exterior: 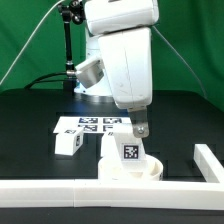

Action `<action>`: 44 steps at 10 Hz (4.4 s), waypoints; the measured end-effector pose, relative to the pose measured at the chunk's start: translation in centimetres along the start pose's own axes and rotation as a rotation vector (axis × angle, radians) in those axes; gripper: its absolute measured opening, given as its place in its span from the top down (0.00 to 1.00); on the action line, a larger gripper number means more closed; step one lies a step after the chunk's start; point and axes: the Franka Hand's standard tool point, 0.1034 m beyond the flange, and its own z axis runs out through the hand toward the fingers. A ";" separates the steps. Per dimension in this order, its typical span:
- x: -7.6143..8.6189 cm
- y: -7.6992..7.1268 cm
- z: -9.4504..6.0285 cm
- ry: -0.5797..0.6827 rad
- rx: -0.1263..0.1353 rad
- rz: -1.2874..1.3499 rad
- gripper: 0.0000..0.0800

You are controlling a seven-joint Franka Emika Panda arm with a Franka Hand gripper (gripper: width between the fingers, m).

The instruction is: Assemble stool

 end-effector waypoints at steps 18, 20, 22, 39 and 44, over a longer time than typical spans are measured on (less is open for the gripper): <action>0.1 -1.9 1.2 -0.007 -0.034 0.338 0.19; -0.4 -1.9 1.4 -0.008 -0.035 0.347 0.19; -0.4 -1.9 1.5 -0.007 -0.036 0.341 0.19; -0.2 -2.1 1.6 0.030 -0.101 0.482 0.57; -0.3 -2.1 1.6 0.034 -0.100 0.538 0.57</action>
Offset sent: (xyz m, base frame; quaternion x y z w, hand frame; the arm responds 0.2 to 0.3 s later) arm -0.0128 -0.0076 -0.0185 -0.0372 0.0201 -0.0329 0.9986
